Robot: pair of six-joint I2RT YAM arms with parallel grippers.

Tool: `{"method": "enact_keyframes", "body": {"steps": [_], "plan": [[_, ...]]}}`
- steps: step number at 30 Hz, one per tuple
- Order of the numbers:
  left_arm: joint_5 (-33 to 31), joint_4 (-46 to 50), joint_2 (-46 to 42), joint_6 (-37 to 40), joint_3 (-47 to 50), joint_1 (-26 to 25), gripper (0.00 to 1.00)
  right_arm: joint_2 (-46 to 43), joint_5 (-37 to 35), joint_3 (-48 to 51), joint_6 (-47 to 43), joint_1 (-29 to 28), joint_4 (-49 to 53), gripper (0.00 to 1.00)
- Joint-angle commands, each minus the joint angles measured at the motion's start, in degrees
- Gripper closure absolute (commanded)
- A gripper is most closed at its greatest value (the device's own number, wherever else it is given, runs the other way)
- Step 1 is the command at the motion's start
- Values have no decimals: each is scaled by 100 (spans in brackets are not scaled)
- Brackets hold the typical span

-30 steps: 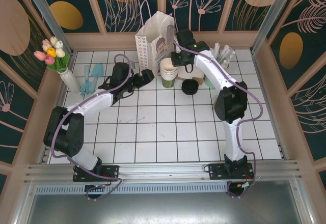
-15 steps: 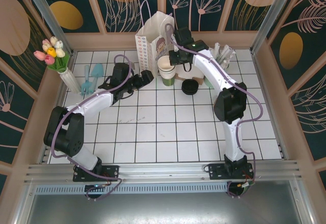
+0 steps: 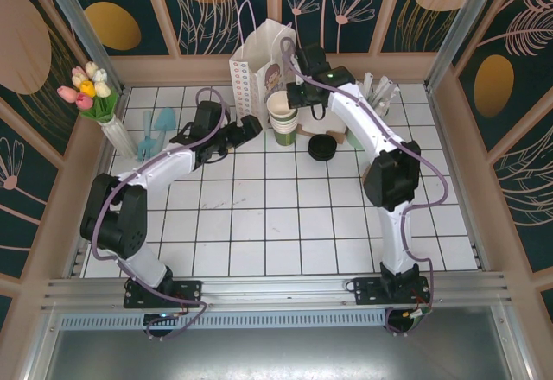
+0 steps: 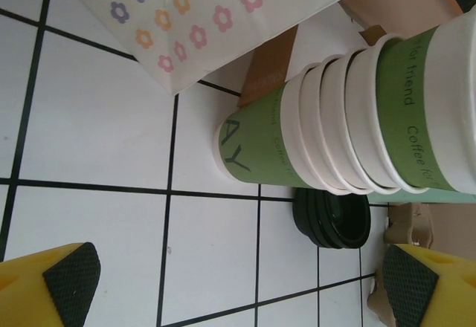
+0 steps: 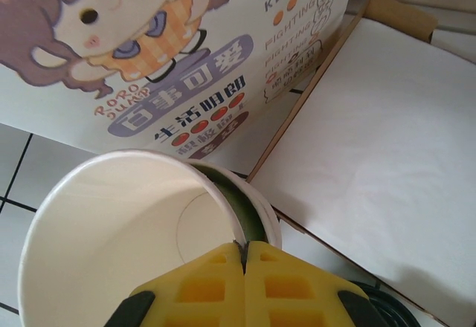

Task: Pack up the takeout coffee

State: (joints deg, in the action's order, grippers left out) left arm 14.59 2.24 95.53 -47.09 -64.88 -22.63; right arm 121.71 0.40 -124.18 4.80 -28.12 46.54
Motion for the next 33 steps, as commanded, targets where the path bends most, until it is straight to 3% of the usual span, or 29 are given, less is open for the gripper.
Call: {"method": "enact_keyframes", "body": {"steps": [1,9,15,20,24,33], "plan": [[113,201,29,192,-257,-22,1,-479,-102,-315,-49,58,-80,100],[-331,482,-87,78,-337,-22,1,-847,-225,-270,-38,51,-68,100],[-483,-99,-795,-58,220,-22,1,-1359,-292,86,3,-123,-269,100],[-829,142,-1250,236,324,-13,1,-1863,-475,618,114,-434,-383,100],[-984,275,-1567,260,515,-13,1,-2290,-533,1335,325,-754,-473,100],[-2425,671,-2538,-128,1332,-4,1,-3150,-529,3758,1724,-1310,-1777,100]]}}
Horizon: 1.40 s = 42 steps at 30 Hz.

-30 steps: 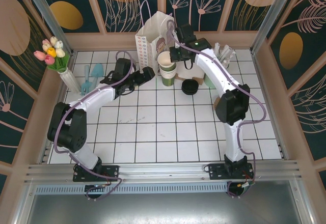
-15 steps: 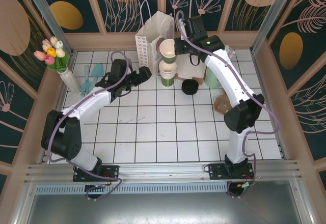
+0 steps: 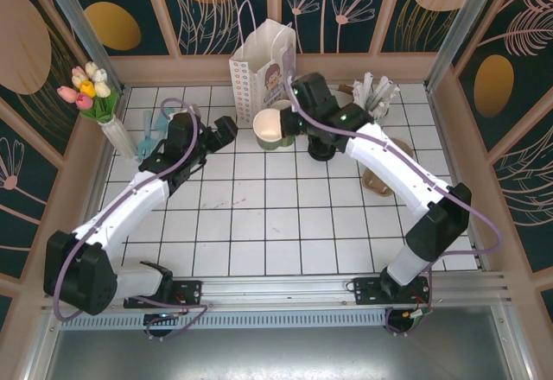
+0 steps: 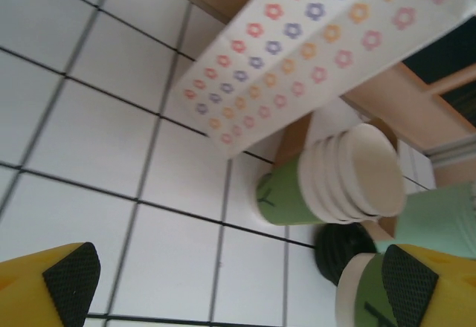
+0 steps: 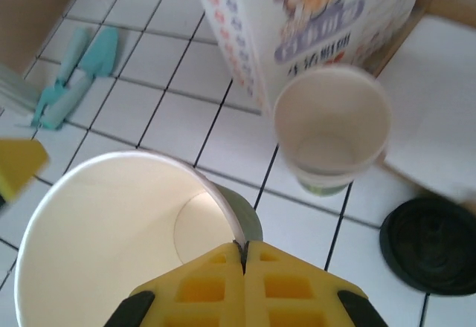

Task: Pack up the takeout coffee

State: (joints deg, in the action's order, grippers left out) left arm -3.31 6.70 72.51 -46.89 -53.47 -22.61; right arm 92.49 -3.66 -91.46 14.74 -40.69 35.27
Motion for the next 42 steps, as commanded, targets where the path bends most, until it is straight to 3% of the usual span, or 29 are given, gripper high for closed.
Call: {"method": "enact_keyframes", "body": {"steps": [1,9,30,35,39,42], "plan": [[-676,235,-308,-153,264,-6,1,-248,-107,707,928,-85,-776,100],[-757,366,-363,-259,408,-11,1,28,-397,1561,1419,-264,-1224,100],[604,-340,-80,-3,498,-6,1,809,-82,1664,1707,-255,-1087,99],[874,-448,65,44,518,-6,1,814,-110,1518,1683,-257,-895,88],[1135,-621,164,35,537,-6,1,692,158,1383,1595,-203,-898,72],[967,-423,254,-36,481,-6,1,439,398,1312,1495,-120,-1052,55]]}}
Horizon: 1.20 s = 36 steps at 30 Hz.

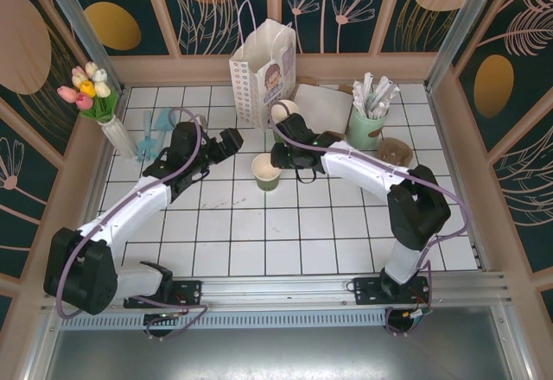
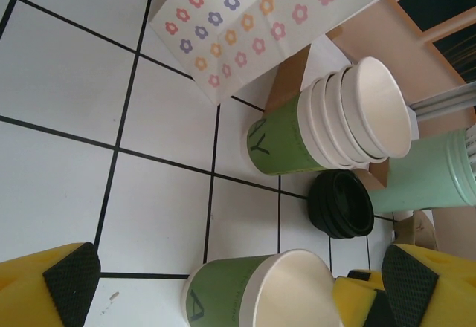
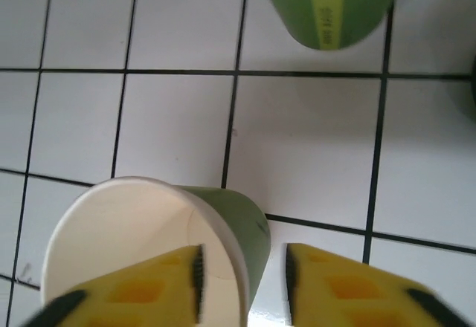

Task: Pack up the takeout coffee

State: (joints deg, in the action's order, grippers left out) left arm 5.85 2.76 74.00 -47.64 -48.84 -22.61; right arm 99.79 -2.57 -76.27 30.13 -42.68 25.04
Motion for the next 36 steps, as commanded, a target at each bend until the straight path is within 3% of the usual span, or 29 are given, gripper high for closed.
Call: {"method": "enact_keyframes", "body": {"steps": [1,6,13,18,22,28,36], "plan": [[-137,111,149,2,-8,-8,1,-397,359,-210,-68,114,-84,50],[-849,581,364,-194,-90,-6,1,-992,225,249,203,559,-513,28],[-1435,814,444,-589,-34,43,1,-1636,272,1291,1209,1689,-720,1],[-1097,663,658,-702,179,64,1,-1744,551,1897,1293,2422,-1085,3],[-730,485,919,-933,354,64,1,-1548,528,1922,1863,2523,-1210,2],[-303,307,1403,-1118,406,55,1,-967,398,1723,1924,2534,-1200,10],[-47,497,1675,-868,272,-43,1,-434,291,1481,1748,2545,-1445,27]]}}
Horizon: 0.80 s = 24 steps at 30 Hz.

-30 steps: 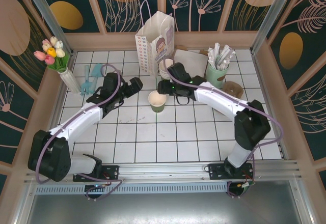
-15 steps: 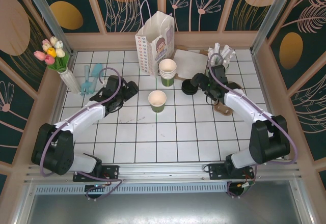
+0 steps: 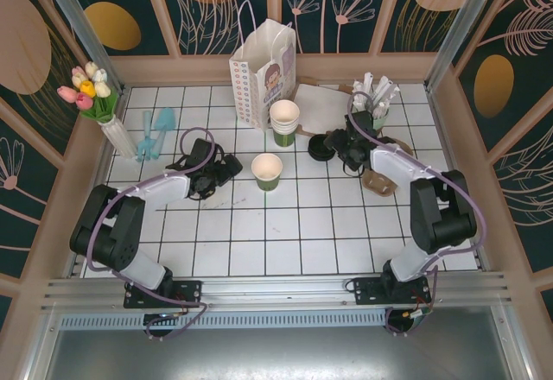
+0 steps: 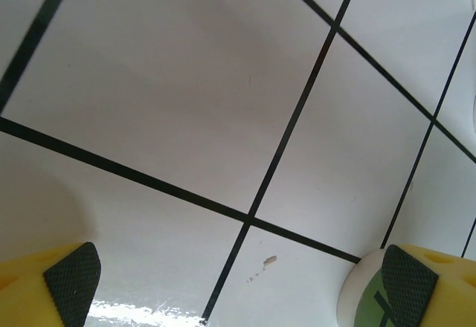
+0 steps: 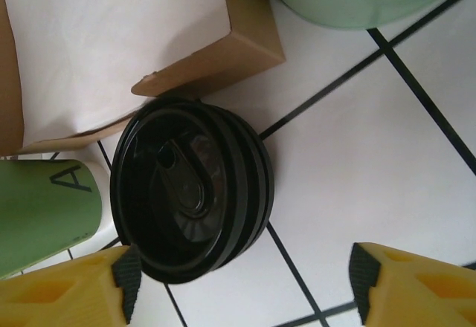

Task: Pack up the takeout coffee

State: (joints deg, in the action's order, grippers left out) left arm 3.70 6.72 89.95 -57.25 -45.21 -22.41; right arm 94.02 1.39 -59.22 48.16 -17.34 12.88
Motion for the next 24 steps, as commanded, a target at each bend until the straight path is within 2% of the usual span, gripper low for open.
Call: {"method": "enact_keyframes", "body": {"steps": [1,6,13,24], "plan": [[157,150,75,116,-80,-74,1,217,-72,-272,-95,16,-232,28],[109,156,20,138,36,-79,1,470,-28,-453,-227,0,-196,36],[218,189,70,157,-12,-145,1,778,-200,-725,-594,-5,6,52],[439,392,372,470,-298,-215,1,1257,-200,-1161,-1197,-6,345,58]]}}
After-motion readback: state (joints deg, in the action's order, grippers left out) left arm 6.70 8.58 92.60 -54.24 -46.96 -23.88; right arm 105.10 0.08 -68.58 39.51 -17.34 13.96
